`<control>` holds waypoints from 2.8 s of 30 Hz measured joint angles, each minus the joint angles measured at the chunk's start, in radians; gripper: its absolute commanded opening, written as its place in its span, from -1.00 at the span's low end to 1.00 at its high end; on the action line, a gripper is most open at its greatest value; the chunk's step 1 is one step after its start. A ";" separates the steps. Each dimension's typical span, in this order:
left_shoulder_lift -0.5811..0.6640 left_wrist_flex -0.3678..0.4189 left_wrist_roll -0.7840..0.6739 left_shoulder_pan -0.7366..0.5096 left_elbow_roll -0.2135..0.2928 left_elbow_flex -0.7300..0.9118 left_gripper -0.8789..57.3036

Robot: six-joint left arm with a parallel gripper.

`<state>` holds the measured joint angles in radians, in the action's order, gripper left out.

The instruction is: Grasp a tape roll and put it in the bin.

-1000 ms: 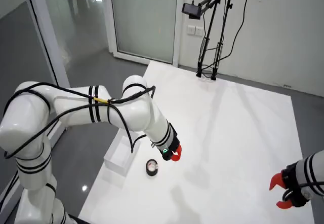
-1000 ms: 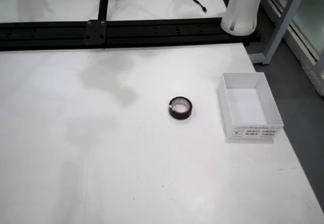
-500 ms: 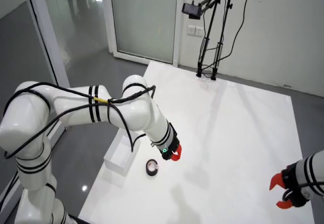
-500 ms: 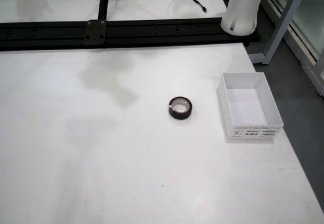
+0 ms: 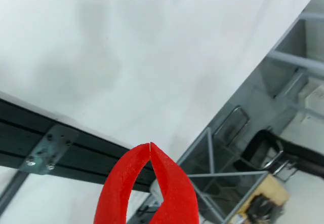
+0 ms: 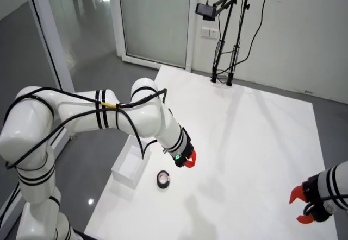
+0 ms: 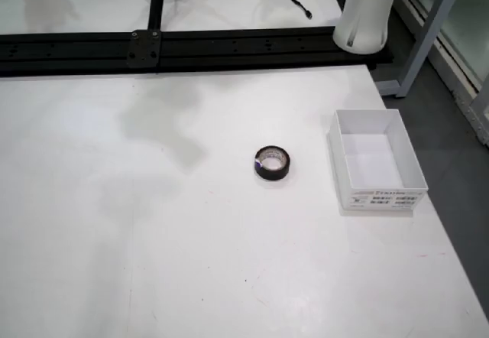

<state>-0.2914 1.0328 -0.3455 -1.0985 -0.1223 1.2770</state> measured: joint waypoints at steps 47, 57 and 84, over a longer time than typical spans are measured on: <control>-0.194 0.075 -1.025 0.201 -0.154 0.120 -0.40; -0.256 0.060 -1.123 0.207 -0.164 0.148 -0.39; -0.475 -0.056 -1.210 0.233 -0.185 0.117 -0.38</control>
<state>-0.7664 0.9773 -1.5560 -0.8652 -0.3075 1.3944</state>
